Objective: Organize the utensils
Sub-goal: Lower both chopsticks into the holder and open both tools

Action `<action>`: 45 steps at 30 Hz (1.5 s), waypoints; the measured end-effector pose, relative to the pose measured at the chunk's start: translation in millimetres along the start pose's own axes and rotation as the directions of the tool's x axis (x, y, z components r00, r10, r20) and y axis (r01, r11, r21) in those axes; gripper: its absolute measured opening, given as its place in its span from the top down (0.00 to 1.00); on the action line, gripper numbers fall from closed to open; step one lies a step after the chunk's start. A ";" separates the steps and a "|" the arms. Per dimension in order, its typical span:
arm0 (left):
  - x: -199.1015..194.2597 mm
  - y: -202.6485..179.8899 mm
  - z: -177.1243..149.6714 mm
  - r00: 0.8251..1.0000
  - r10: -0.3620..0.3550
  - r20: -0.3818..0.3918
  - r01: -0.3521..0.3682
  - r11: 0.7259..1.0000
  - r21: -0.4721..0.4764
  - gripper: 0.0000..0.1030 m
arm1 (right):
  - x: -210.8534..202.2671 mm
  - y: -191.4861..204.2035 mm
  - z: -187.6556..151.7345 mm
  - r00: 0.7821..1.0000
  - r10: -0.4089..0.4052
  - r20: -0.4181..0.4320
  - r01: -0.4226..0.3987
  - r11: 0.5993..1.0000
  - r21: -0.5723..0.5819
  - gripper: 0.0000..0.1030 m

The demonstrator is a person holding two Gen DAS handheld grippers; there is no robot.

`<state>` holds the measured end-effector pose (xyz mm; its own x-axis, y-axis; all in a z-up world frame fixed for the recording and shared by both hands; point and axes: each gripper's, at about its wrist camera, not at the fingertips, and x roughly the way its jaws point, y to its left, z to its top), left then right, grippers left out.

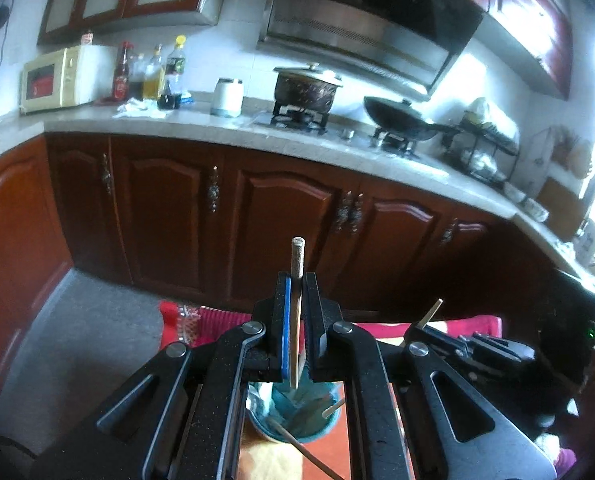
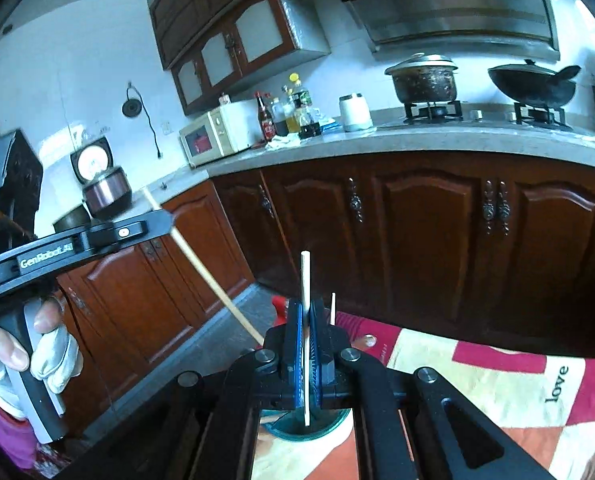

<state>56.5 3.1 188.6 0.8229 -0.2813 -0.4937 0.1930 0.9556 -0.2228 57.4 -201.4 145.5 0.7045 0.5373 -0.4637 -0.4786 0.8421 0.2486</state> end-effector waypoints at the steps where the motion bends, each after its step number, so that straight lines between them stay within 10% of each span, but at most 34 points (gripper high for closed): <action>1: 7.3 2.8 -1.9 1.000 0.003 -0.012 -0.003 1.000 -0.004 0.96 | 8.7 1.2 -1.7 1.000 0.000 -0.013 0.000 1.000 -0.004 0.97; 38: 88.1 0.0 -47.3 0.983 0.051 -0.175 -0.046 0.998 0.034 0.96 | 77.7 -56.9 -68.3 0.979 0.031 -0.204 0.005 0.985 0.174 0.91; 45: 83.1 4.1 -47.3 0.983 0.071 -0.172 -0.066 0.997 0.031 0.75 | 69.9 -56.6 -69.6 0.980 0.029 -0.195 0.005 0.985 0.172 0.76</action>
<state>100.4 -20.5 106.9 0.7305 -0.2241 -0.6451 0.1549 0.9744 -0.1632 97.2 -214.8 39.9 0.5748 0.5420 -0.6131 -0.3774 0.8403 0.3891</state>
